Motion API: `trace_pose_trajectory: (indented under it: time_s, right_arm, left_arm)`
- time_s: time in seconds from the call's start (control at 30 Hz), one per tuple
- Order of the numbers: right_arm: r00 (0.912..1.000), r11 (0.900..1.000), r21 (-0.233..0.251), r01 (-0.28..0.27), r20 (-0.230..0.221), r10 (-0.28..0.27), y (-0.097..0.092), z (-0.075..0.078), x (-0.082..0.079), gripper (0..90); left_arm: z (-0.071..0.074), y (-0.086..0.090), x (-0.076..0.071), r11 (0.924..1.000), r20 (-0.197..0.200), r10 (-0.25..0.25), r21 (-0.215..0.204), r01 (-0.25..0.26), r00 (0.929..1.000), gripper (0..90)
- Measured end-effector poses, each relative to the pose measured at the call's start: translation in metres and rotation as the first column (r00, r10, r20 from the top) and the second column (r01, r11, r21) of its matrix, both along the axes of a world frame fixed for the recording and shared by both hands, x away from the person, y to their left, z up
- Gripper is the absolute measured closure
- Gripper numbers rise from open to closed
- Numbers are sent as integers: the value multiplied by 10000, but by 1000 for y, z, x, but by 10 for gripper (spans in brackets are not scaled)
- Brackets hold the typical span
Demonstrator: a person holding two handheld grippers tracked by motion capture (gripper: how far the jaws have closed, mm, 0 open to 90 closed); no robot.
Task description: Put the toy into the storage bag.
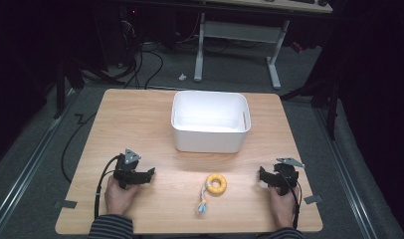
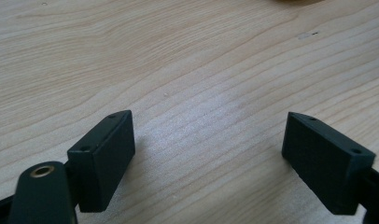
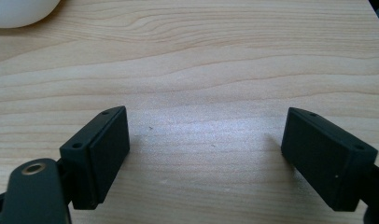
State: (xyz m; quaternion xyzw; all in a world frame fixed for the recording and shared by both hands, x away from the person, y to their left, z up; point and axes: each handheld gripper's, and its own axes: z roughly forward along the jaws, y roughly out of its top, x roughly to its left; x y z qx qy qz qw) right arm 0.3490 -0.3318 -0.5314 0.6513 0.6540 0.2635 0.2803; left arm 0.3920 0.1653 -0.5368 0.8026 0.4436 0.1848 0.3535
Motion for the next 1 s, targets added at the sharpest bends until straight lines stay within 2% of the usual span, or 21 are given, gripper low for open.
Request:
trace_pose_trajectory:
  time_s: [0.13,0.2,0.57,0.67,1.0]
  right_arm:
    - [10000,9999,69,-73,-20,73,1,0,0,154]
    - [9995,9995,48,-302,-32,302,2,0,0,154]
    - [9988,9988,61,-484,-44,484,2,0,-1,153]
    - [9958,9958,34,-911,-23,911,2,0,-2,153]
    - [9933,9934,56,-1148,-155,1149,1,2,-2,180]
  left_arm:
    - [0,0,0,10000,4,16,-1,-16,10000,175]
    - [0,0,0,10000,5,15,-4,-15,10000,175]
    - [0,0,0,10000,4,15,-17,-15,10000,175]
    - [0,0,-1,10000,7,19,-11,-19,10000,175]
    - [0,0,-1,10000,8,33,-21,-33,10000,176]
